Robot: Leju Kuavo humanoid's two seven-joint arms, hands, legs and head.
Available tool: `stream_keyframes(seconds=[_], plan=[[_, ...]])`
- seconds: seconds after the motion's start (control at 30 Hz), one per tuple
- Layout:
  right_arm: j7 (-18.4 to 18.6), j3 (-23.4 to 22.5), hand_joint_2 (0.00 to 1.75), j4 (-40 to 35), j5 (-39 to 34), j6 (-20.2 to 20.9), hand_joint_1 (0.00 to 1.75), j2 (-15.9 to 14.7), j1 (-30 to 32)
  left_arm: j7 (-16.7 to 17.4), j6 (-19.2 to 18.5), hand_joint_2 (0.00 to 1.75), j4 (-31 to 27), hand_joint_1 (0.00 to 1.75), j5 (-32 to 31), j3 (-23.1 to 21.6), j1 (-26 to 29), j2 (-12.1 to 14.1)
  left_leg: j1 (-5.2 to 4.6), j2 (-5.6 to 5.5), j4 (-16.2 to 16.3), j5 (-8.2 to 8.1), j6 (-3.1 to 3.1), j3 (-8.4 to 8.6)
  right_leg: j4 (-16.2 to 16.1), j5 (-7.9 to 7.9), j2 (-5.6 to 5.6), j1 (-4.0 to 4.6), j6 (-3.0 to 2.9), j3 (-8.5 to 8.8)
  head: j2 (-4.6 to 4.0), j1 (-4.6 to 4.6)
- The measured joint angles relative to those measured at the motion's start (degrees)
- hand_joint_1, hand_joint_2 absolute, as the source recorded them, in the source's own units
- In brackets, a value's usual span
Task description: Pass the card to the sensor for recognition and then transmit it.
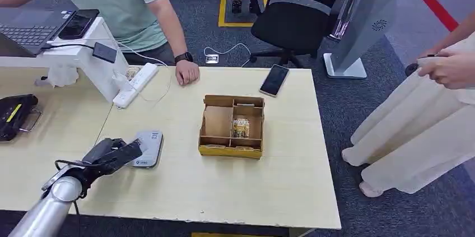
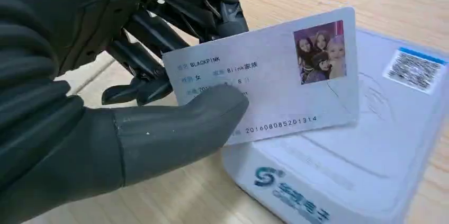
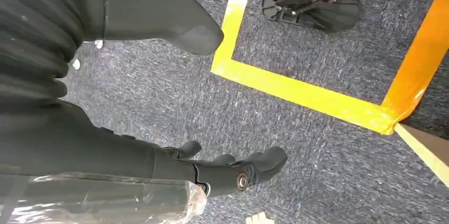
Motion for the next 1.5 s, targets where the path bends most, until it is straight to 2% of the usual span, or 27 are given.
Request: stream_keyframes(seconds=[0.23,0.5,0.77,0.93,1.03,1.13,1.2,1.3,1.4,1.5], plan=[[0.13,0.75,1.75,0.0,0.81,0.2,0.0,0.0,-0.6,-0.77,-0.17,1.75,4.94,1.75,-0.17,-4.72,-4.22,-2.67,0.0,-0.02,0.0,0.04,0.0,0.03,0.0,0.07,-0.02,0.0,-0.01,0.05,0.0,0.02],[0.46,1.25,1.75,0.0,0.94,0.55,0.0,0.02,-0.93,-2.69,-0.26,1.75,9.17,1.75,1.09,-8.65,-7.85,-4.31,0.0,-0.14,0.0,0.18,-0.04,0.04,0.01,0.12,-0.16,0.0,-0.04,0.09,0.0,0.0],[0.31,1.36,1.75,0.0,0.81,0.52,0.0,0.02,-1.2,-2.52,-0.76,1.75,11.82,1.75,1.05,-11.74,-10.72,-5.05,-0.01,-0.14,0.0,0.25,-0.01,0.04,0.01,0.19,-0.16,0.0,0.01,0.1,0.0,0.02],[0.0,1.36,1.75,0.0,0.37,0.33,0.0,0.02,-1.22,-2.15,2.07,1.75,12.52,1.75,0.96,-12.85,-11.35,-5.38,0.0,-0.12,0.0,0.28,-0.03,0.03,0.01,0.24,-0.13,0.0,-0.01,0.07,0.0,0.02],[-0.35,1.36,1.75,0.0,-0.63,0.2,0.0,0.02,-1.11,-1.38,6.61,1.75,11.89,1.75,-0.69,-12.85,-11.0,-5.62,0.01,-0.12,0.0,0.31,-0.05,0.02,0.01,0.28,-0.12,0.0,-0.06,0.02,0.0,0.0],[-1.14,1.25,1.75,0.0,-1.68,-0.55,0.0,0.02,-0.62,1.31,16.84,1.75,9.46,1.75,-10.29,-12.65,-10.47,-6.75,0.01,-0.12,0.01,0.33,-0.03,-0.07,0.01,0.3,-0.12,0.0,-0.05,-0.06,0.0,0.02],[-1.55,1.18,1.75,0.02,-2.1,-0.63,0.0,0.02,-0.23,2.18,20.21,1.75,7.65,1.75,-14.4,-12.2,-10.27,-7.56,0.02,-0.13,0.02,0.34,-0.03,-0.17,0.01,0.31,-0.13,0.0,-0.04,-0.13,0.0,0.04],[-1.57,1.16,1.75,0.02,-2.25,-0.63,0.0,0.02,-0.04,2.44,21.82,1.75,5.96,1.75,-16.77,-11.73,-9.99,-8.41,0.01,-0.02,0.02,0.33,-0.03,-0.19,0.01,0.34,-0.01,-0.01,-0.07,-0.2,0.0,0.02],[-1.62,1.09,1.75,0.02,-2.25,-0.79,0.0,0.02,0.35,1.77,30.34,1.75,4.41,1.75,-23.28,-9.84,-9.55,-9.95,0.01,-0.01,0.03,0.33,-0.03,-0.35,0.01,0.35,0.0,0.0,-0.07,-0.35,0.0,0.04],[-1.66,1.09,1.75,0.11,-2.1,-1.07,0.0,0.09,0.44,1.53,36.68,1.75,3.95,1.75,-29.34,-8.04,-9.68,-10.8,0.01,0.02,0.03,0.33,-0.03,-0.37,0.01,0.36,0.04,-0.01,-0.07,-0.4,0.0,0.0]])
